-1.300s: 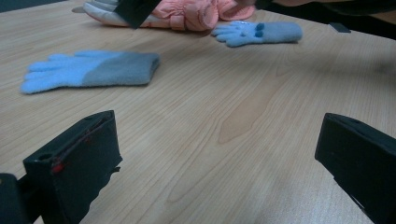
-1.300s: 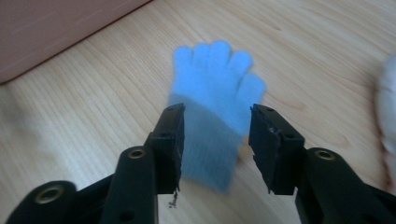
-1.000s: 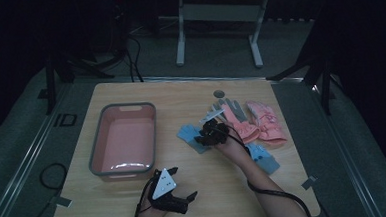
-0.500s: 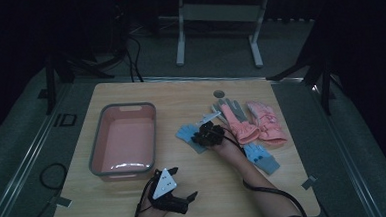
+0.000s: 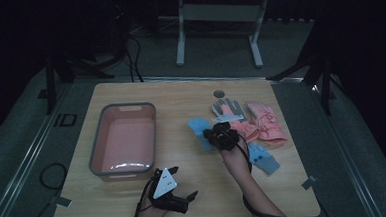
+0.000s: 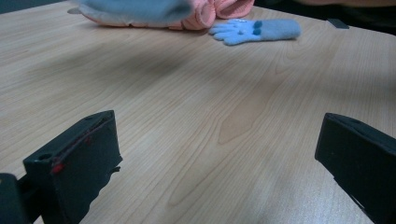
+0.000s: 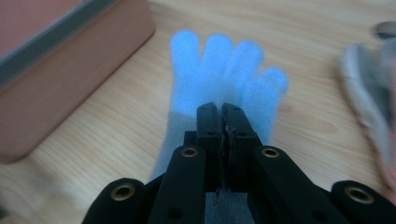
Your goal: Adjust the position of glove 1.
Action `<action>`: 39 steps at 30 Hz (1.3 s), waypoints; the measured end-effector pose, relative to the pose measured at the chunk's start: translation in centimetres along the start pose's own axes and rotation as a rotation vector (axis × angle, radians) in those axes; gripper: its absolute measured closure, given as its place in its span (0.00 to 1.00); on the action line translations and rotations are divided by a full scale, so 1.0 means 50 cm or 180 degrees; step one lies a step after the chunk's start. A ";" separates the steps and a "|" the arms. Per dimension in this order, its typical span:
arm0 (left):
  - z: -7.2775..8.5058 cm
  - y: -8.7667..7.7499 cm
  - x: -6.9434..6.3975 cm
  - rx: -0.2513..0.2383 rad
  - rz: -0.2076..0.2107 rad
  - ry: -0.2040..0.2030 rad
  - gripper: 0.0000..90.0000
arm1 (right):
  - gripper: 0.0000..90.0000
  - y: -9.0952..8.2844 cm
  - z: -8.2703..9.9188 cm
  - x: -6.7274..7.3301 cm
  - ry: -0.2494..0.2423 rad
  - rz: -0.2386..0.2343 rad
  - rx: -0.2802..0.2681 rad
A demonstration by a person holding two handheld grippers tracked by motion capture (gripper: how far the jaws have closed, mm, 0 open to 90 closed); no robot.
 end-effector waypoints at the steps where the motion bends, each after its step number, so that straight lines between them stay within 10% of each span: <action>1: 0.000 0.000 -0.001 -0.0003 -0.0001 0.0001 0.00 | 0.97 -0.012 0.006 0.000 0.0011 0.0067 -0.0013; 9: -0.004 0.002 -0.003 -0.0014 0.0013 0.0003 0.00 | 0.97 -0.075 0.073 0.003 0.0318 0.0336 -0.0147; 18: -0.009 0.000 -0.005 -0.0034 0.0032 0.0013 0.00 | 0.97 -0.020 0.160 -0.017 0.0656 0.0391 0.0108; 29: -0.009 0.001 -0.008 -0.0023 0.0067 0.0032 0.00 | 0.94 0.041 0.193 -0.019 0.0661 0.0500 0.0199; 39: -0.007 0.004 -0.011 0.0002 0.0106 0.0055 0.00 | 0.69 0.027 0.178 -0.014 0.0427 0.0377 0.0202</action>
Point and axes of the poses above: each handheld gripper's, and its own axes: y roughly forward along the jaws, z roughly out of its underside, x roughly to its left, the point moved 10 cm from there along y, roughly forward along the jaws, and after that the axes turned 14 degrees about x, right-handed, at the moved point
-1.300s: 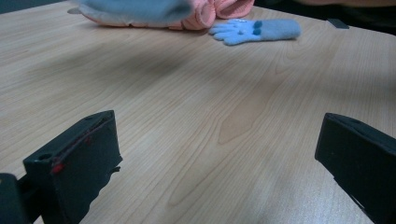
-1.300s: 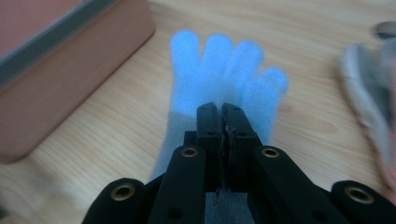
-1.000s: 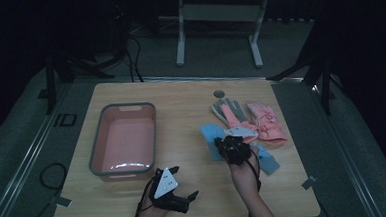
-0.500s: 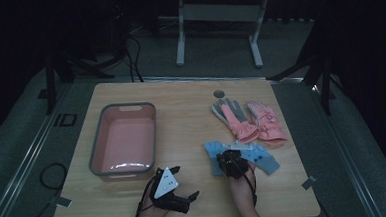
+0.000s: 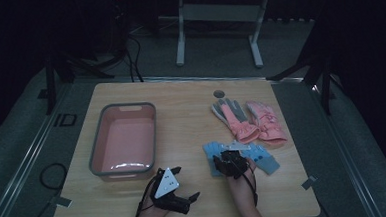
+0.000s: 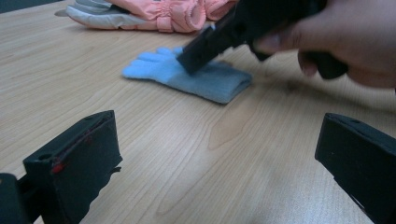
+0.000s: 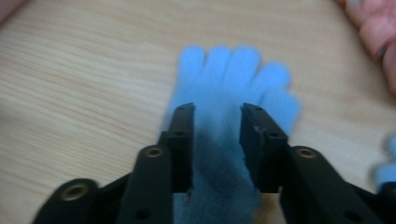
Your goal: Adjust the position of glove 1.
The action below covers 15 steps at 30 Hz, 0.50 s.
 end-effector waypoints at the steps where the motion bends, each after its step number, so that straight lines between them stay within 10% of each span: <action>1: 0.000 0.000 0.000 0.0001 0.0005 0.0000 0.00 | 0.69 -0.011 -0.006 -0.001 -0.0043 -0.0064 -0.0039; 7: 0.001 0.001 -0.002 0.0014 0.0012 0.0020 0.00 | 0.67 -0.084 -0.035 -0.056 -0.0470 -0.0140 -0.0244; 15: 0.001 0.003 0.000 0.0016 0.0007 -0.0006 0.00 | 0.72 -0.122 -0.011 -0.186 -0.0725 -0.0363 -0.0088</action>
Point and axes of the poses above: each handheld gripper's, and its own axes: y roughly forward along the jaws, z roughly out of its underside, x roughly to its left, the point moved 10 cm from there along y, roughly forward along the jaws, and after that the axes turned 14 degrees about x, right-handed, at the moved point
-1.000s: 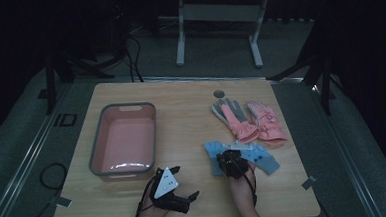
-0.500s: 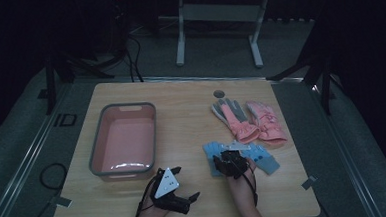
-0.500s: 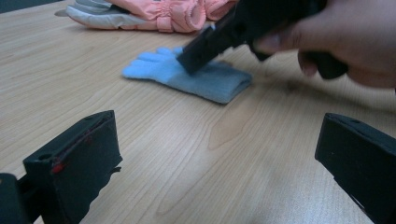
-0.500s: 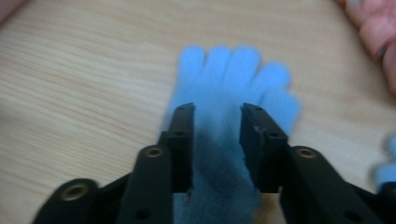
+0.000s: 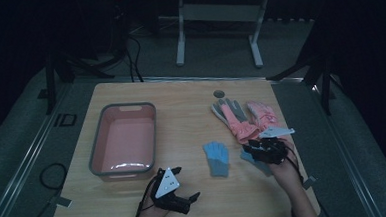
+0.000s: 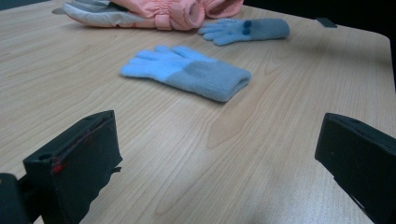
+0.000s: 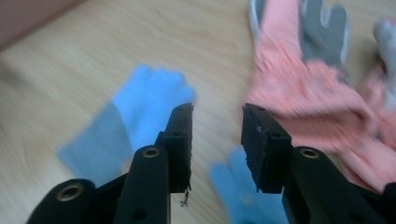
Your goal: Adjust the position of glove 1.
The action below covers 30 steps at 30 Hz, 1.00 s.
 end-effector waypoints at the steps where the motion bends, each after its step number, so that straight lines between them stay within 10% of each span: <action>1: 0.000 0.000 0.000 0.0000 0.0000 0.0000 0.00 | 0.72 0.000 0.000 0.000 0.0000 0.0000 0.0000; 8: 0.001 0.002 0.000 0.0006 -0.0016 -0.0012 0.00 | 0.71 0.015 0.078 -0.068 -0.0302 0.0090 0.0355; 15: 0.002 0.002 0.001 0.0019 -0.0018 -0.0009 0.00 | 0.68 0.056 0.121 -0.097 -0.0257 -0.0050 0.0517; 23: 0.002 0.002 0.001 0.0025 -0.0017 -0.0010 0.00 | 0.91 0.061 0.125 -0.088 -0.0188 0.0066 0.0306; 30: 0.001 0.001 0.002 0.0007 -0.0027 -0.0032 0.00 | 0.95 0.034 0.121 -0.043 0.0326 0.0138 0.0205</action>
Point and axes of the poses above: each handheld gripper's, and its own axes: y roughly forward along the jaws, z roughly out of its underside, x roughly to its left, the point moved 10 cm from there along y, roughly forward along the jaws, and after that the axes turned 14 degrees about x, right-handed, at the moved point
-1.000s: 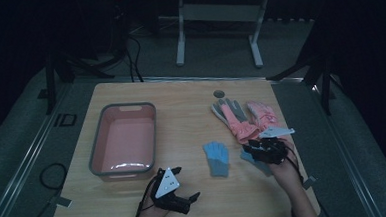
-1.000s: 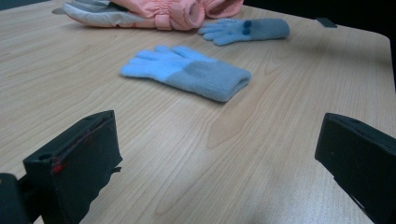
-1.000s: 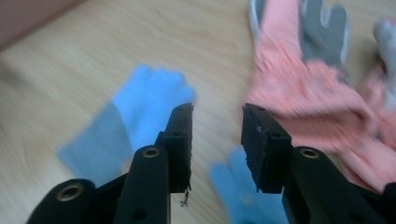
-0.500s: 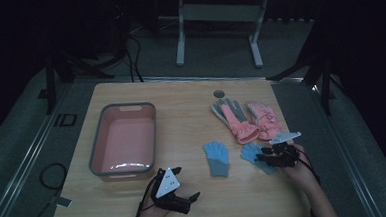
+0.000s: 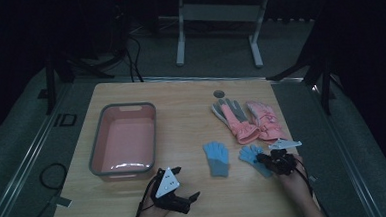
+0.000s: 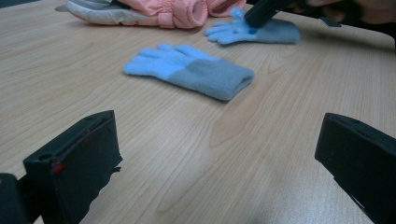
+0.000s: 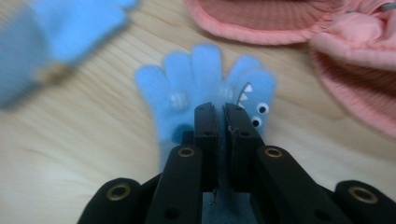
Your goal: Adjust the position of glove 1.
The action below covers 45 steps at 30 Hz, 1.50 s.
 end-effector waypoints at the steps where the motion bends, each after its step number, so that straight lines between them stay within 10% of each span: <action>1: 0.000 0.000 0.000 0.0000 -0.0003 -0.0004 0.00 | 0.95 -0.009 -0.002 0.009 0.0136 -0.0027 -0.0041; 10: 0.000 0.000 -0.001 0.0001 -0.0011 0.0009 0.00 | 0.95 -0.093 -0.050 0.075 0.0783 -0.0002 -0.0379; 18: 0.001 -0.001 -0.002 0.0005 -0.0004 0.0022 0.00 | 0.95 -0.083 -0.022 0.043 0.1309 0.0537 -0.0494; 25: 0.000 -0.001 -0.002 -0.0003 -0.0011 0.0009 0.00 | 0.95 -0.030 0.010 0.013 0.1692 0.0523 -0.0445; 32: 0.001 -0.001 -0.003 0.0005 -0.0007 0.0019 0.00 | 0.80 0.013 0.031 0.008 0.1677 0.0593 -0.0313; 40: 0.000 -0.001 -0.003 0.0006 0.0000 0.0031 0.00 | 0.67 -0.019 0.019 0.001 0.1578 0.0532 -0.0346; 45: 0.000 0.001 -0.005 0.0015 0.0018 0.0041 0.00 | 0.68 -0.050 -0.010 0.004 0.1072 0.0403 -0.0396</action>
Point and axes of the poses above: each handheld gripper's, and its own axes: y roughly forward along the jaws, z roughly out of its underside, x roughly to its left, the point moved 10 cm from there along y, roughly forward along the jaws, and after that the axes turned 14 degrees about x, right-handed, at the moved point
